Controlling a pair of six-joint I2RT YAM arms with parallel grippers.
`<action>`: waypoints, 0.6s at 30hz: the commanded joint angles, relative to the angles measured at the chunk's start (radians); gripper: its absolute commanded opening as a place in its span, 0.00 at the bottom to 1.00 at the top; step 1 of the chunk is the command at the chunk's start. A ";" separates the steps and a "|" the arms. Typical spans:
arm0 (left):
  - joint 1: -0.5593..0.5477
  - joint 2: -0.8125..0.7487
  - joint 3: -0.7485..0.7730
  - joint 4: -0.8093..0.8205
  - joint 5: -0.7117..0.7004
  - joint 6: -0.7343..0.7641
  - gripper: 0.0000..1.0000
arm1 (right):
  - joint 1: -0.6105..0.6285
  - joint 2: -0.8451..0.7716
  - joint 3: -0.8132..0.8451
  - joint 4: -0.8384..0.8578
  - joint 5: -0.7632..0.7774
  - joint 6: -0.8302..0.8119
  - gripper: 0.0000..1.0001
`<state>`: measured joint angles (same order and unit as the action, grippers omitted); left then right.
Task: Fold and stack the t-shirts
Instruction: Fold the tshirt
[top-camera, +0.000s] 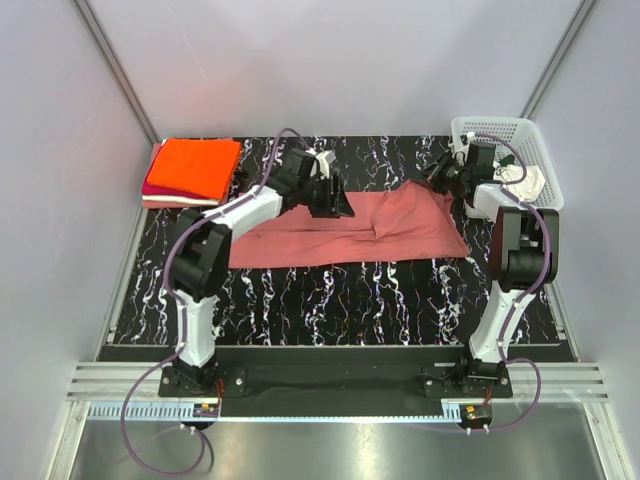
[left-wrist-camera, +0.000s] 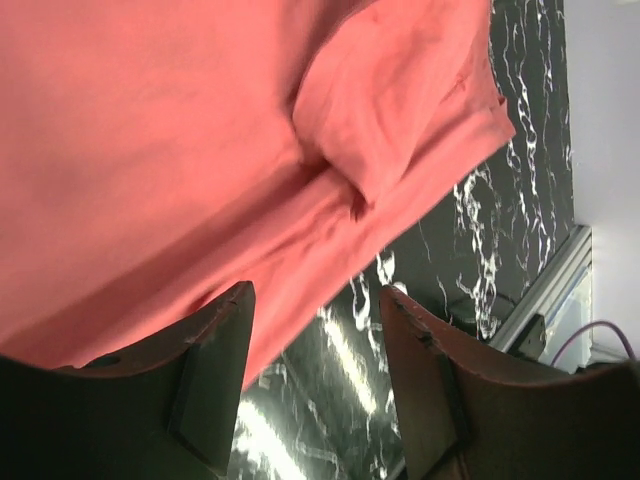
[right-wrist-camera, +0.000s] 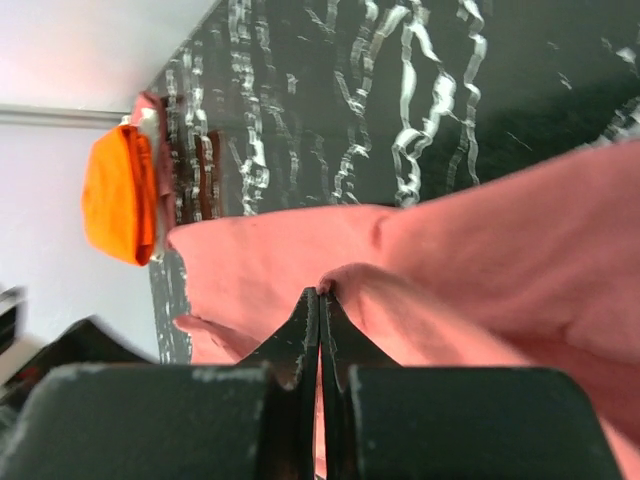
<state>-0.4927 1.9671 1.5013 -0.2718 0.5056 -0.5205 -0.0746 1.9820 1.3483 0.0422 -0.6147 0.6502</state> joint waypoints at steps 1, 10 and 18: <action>-0.010 0.079 0.100 0.118 0.024 -0.055 0.58 | 0.006 -0.040 -0.004 0.149 -0.085 0.018 0.00; -0.035 0.206 0.200 0.147 0.013 -0.081 0.59 | -0.001 -0.054 -0.083 0.257 -0.092 0.061 0.00; -0.047 0.300 0.229 0.269 0.022 -0.188 0.58 | -0.005 -0.066 -0.124 0.312 -0.103 0.098 0.00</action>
<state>-0.5282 2.2360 1.6764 -0.1024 0.5072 -0.6605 -0.0757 1.9762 1.2335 0.2905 -0.6964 0.7338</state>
